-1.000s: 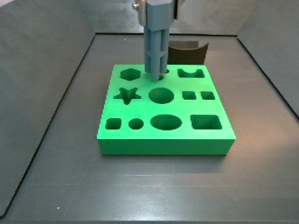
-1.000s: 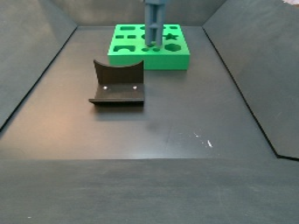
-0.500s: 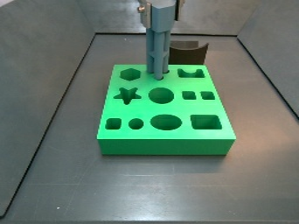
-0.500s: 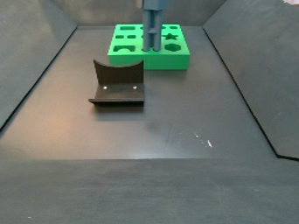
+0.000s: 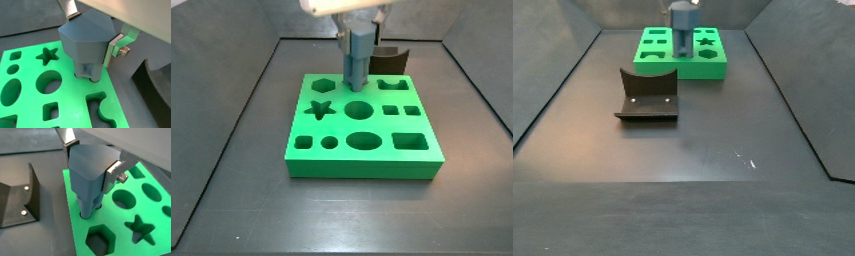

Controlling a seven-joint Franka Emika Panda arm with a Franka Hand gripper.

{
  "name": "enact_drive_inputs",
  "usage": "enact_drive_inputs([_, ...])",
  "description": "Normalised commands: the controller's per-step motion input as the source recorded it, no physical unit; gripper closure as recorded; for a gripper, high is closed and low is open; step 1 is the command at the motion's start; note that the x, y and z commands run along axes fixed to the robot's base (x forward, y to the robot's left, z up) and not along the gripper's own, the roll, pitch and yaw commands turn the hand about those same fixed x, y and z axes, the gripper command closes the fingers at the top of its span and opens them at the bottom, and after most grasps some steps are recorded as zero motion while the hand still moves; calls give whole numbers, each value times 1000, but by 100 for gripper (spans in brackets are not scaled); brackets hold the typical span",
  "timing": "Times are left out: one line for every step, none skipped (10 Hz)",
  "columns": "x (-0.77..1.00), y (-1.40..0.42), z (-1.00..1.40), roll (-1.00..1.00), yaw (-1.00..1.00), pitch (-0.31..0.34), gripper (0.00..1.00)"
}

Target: Insert the 3 prong object.

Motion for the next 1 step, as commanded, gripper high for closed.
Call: enact_drive_inputs([0,0,0,0,0,0,100])
